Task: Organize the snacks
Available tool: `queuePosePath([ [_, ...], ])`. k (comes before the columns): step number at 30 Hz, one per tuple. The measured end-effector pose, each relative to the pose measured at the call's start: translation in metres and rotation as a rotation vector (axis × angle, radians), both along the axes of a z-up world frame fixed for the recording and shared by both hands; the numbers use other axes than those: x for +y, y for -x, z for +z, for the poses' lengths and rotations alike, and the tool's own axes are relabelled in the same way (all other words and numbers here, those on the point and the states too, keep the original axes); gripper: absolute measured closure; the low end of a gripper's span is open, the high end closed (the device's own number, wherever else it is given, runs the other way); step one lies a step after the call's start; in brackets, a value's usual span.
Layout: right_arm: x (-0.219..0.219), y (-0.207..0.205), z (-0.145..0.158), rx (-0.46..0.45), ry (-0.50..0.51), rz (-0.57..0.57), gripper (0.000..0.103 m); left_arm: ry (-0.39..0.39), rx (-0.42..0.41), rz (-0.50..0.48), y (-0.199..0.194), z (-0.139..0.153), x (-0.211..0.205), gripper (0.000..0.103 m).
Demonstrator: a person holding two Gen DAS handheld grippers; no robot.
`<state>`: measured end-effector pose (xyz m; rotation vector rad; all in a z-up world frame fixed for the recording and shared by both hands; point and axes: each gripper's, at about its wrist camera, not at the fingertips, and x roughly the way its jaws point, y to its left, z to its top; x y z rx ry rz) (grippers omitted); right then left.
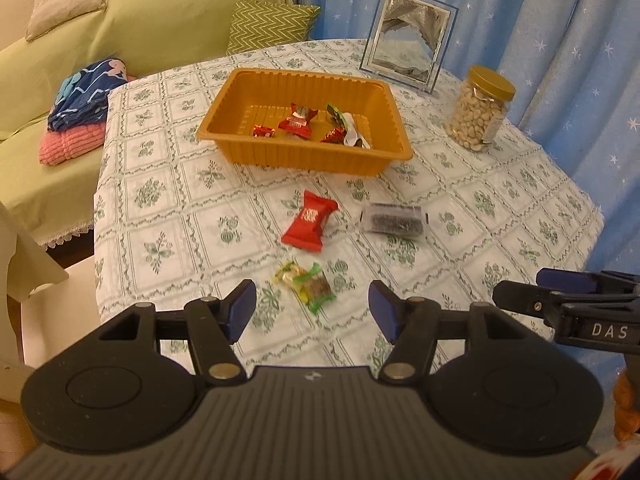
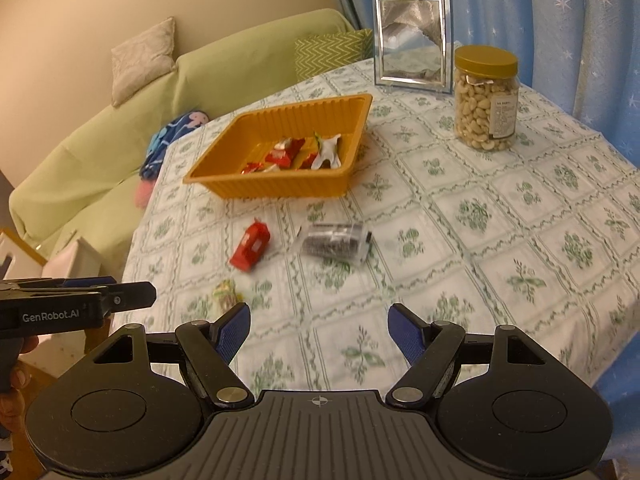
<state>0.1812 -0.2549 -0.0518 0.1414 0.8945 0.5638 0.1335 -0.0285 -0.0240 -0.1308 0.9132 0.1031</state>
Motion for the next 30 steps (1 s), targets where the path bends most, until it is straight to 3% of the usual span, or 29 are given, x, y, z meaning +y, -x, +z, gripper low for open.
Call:
queuePosePath([
  [13,-0.018,0.042,-0.007,0.004,0.012,0.047,0.027,-0.003,0.015,0.029,0.042,-0.006,-0.025,0.043],
  [30,-0.024,0.067,-0.011,0.011,0.013,0.081,0.027,-0.012,0.037,0.053,0.071,-0.010,-0.036,0.043],
])
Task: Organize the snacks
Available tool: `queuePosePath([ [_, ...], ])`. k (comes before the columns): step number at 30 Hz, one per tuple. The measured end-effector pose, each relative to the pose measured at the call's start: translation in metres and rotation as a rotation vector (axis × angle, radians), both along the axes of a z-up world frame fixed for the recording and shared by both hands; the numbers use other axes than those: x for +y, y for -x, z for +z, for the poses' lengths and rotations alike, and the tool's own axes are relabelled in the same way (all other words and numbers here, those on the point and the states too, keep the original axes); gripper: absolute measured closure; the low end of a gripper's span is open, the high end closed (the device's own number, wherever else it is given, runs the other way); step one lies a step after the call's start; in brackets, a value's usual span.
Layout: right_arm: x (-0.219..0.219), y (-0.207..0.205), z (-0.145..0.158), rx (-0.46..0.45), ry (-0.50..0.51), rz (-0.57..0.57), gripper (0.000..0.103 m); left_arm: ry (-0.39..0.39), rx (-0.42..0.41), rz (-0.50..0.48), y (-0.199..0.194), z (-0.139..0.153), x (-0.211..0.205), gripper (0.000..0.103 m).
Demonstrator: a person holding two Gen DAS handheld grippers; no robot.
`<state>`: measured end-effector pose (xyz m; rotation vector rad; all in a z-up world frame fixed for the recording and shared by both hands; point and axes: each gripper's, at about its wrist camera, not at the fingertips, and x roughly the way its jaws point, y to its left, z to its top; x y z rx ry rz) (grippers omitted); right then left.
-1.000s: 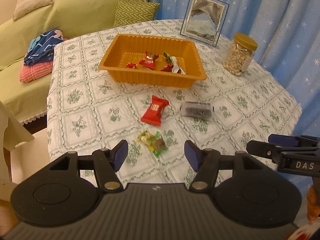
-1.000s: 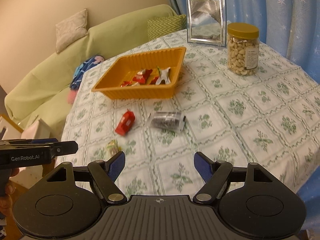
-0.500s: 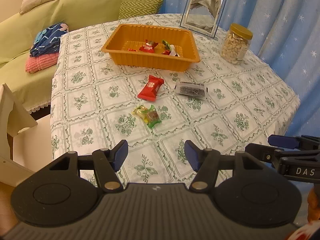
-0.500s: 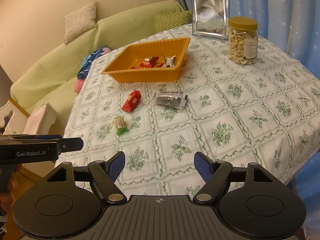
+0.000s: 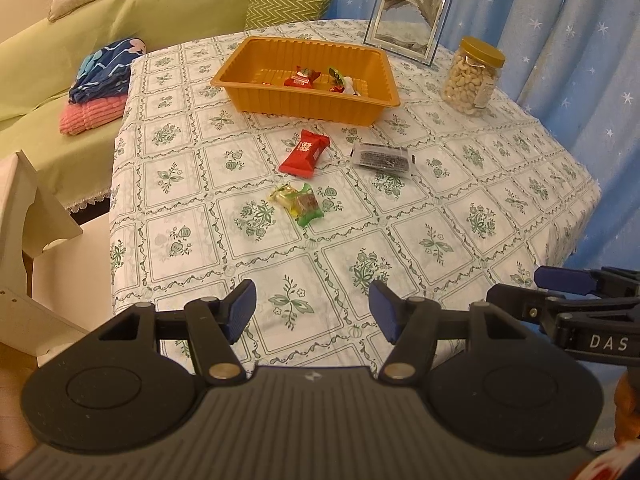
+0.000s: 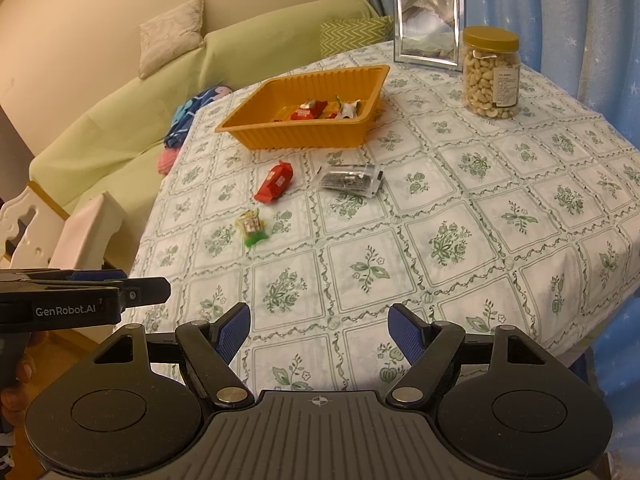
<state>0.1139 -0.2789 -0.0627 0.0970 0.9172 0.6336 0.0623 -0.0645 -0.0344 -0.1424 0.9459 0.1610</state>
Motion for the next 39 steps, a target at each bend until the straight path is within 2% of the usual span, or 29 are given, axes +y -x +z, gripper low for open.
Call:
queuePosePath([
  [7,0.005,-0.005,-0.003,0.007,0.003,-0.002,0.027,0.000,0.007,-0.004,-0.007,-0.003,0.006,0.043],
  [26,0.018,-0.047,-0.012,0.032,0.030,-0.075,0.027,0.028,-0.007,-0.092,-0.062,-0.027,0.024,0.043],
  [34,0.019,-0.066,-0.023,0.070,0.039,-0.104,0.027,0.025,-0.014,-0.128,-0.085,-0.052,0.025,0.053],
  [37,0.017,-0.071,-0.027,0.085,0.046,-0.114,0.027,0.032,-0.009,-0.132,-0.096,-0.062,0.025,0.062],
  [39,0.016,-0.075,-0.030,0.094,0.050,-0.122,0.027,0.021,-0.011,-0.132,-0.104,-0.068,0.024,0.063],
])
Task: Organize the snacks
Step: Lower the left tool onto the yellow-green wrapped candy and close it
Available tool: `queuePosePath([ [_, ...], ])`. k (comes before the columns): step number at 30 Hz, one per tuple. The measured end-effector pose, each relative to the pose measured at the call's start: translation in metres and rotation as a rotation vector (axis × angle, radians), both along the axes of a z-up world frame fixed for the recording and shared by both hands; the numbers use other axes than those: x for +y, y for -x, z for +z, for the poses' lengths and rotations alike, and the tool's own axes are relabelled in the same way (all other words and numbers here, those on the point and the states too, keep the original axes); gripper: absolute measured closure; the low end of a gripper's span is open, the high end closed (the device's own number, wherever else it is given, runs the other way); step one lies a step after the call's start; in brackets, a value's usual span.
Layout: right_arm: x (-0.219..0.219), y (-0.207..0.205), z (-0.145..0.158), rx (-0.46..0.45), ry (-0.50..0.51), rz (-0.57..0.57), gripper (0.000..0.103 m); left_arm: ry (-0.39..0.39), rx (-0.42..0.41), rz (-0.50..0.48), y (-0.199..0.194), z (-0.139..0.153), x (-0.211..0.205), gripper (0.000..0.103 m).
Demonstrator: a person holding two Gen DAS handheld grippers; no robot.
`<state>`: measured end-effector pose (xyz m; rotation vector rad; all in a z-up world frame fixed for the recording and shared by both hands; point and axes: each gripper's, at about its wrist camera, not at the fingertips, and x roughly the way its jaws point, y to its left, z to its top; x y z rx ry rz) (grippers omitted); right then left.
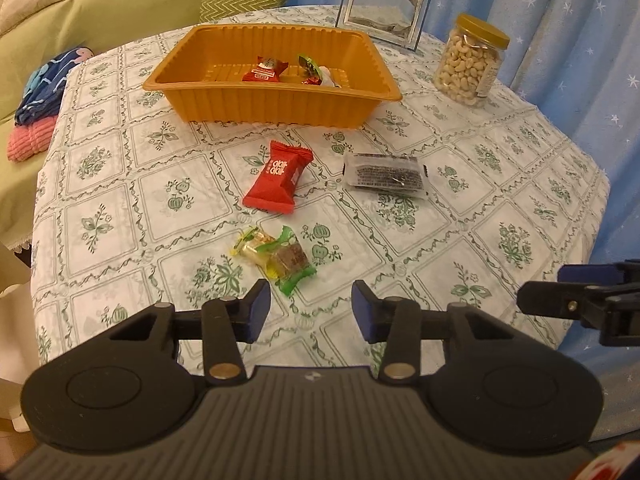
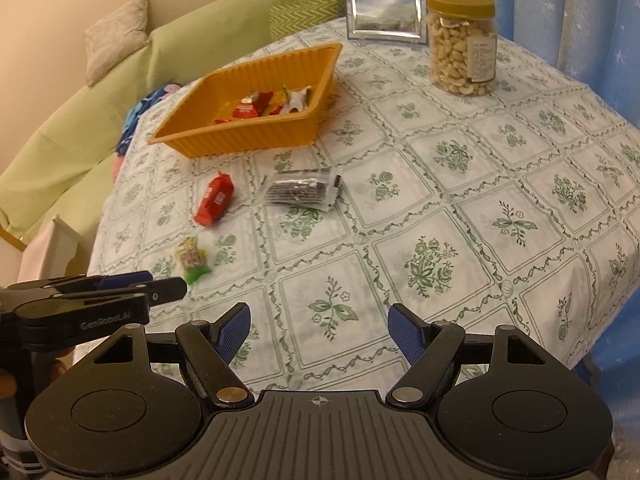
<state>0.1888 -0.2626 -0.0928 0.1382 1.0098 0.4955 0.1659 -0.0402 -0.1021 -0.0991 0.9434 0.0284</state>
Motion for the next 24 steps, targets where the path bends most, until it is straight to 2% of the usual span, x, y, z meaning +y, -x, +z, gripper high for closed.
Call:
queuePosePath([
  [5,-0.003,-0.010,-0.005,0.019,0.009,-0.014,0.027,-0.019,0.005,0.003,-0.016,-0.011,0.001,0.064],
  [13,-0.004,-0.021,-0.015,0.052,0.019,-0.026,0.027,-0.027,0.025,-0.012,-0.034,-0.023,0.001,0.074],
  [24,-0.003,-0.032,-0.019,0.064,0.018,-0.026,0.027,-0.051,0.039,-0.049,-0.050,-0.029,-0.004,0.076],
])
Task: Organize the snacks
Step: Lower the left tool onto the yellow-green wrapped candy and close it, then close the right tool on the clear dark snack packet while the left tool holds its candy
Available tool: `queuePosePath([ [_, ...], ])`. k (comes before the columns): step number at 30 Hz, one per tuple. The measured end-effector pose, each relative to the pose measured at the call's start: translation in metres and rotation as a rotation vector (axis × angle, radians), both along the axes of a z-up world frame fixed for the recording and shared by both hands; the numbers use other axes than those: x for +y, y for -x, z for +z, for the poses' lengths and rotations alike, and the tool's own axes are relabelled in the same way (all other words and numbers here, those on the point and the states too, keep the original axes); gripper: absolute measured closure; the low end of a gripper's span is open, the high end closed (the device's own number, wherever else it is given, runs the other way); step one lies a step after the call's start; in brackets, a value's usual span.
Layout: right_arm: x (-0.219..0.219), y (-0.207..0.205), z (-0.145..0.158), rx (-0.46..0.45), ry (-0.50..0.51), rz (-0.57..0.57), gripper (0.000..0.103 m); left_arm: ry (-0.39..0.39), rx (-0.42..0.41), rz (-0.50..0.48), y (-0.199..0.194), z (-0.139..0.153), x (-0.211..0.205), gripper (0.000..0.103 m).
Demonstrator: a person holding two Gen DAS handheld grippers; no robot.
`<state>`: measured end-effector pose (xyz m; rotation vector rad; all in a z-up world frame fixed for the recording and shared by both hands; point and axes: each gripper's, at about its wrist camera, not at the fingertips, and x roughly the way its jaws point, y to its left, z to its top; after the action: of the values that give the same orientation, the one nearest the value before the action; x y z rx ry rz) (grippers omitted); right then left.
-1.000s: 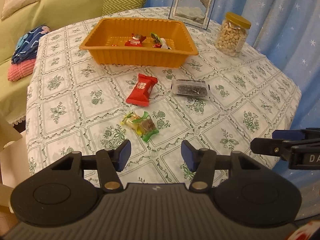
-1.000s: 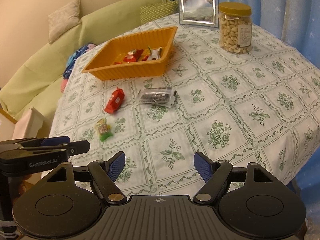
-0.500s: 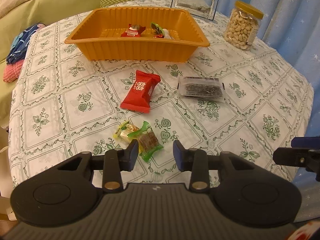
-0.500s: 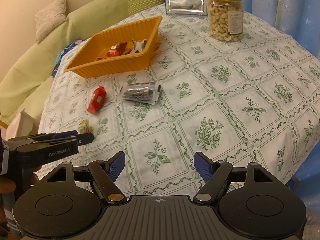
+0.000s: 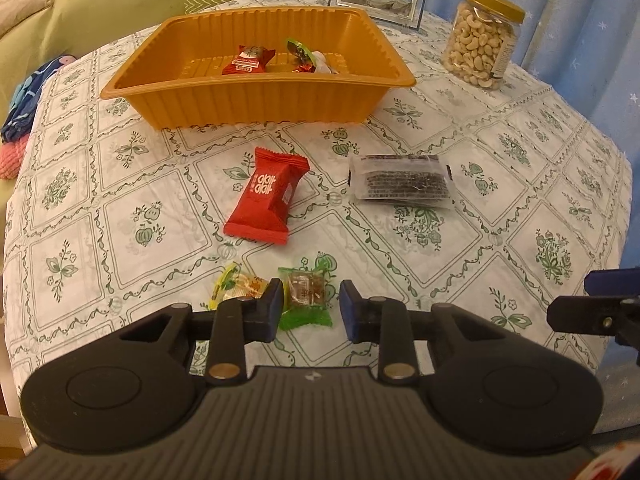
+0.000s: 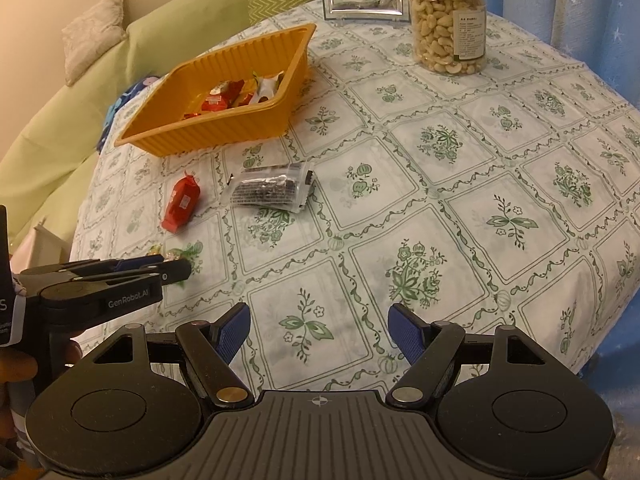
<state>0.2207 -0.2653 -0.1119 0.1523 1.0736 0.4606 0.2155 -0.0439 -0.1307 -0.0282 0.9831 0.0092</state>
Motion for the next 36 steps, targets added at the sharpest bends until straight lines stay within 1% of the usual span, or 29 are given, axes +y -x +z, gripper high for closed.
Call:
queuePosePath([
  [2,0.001,-0.001,-0.001,0.002,0.000,-0.001,0.027,-0.009,0.003,-0.013,-0.002,-0.002,-0.002,0.079],
  [3,0.001,-0.002,-0.001,0.003,0.000,0.000,0.027,-0.010,0.006,-0.018,-0.003,-0.003,-0.003,0.082],
  [8,0.002,-0.004,-0.002,-0.004,-0.002,0.004,0.027,-0.013,0.005,-0.031,-0.003,-0.004,-0.003,0.083],
  [11,0.004,-0.007,-0.003,-0.010,-0.006,0.012,0.027,-0.001,0.002,-0.041,-0.002,-0.002,-0.001,0.084],
  [16,0.008,-0.015,-0.001,-0.056,-0.005,0.048,0.027,0.010,-0.020,-0.041,0.002,0.009,0.003,0.084],
  [25,0.031,-0.050,0.002,-0.186,0.009,0.196,0.027,0.023,-0.061,0.040,0.008,0.032,0.032,0.084],
  [29,0.045,-0.069,-0.002,-0.217,0.005,0.264,0.027,0.017,-0.063,0.094,0.010,0.035,0.050,0.084],
  [36,0.077,-0.099,-0.013,-0.243,0.020,0.379,0.028,0.002,-0.050,0.174,0.012,0.032,0.078,0.084],
])
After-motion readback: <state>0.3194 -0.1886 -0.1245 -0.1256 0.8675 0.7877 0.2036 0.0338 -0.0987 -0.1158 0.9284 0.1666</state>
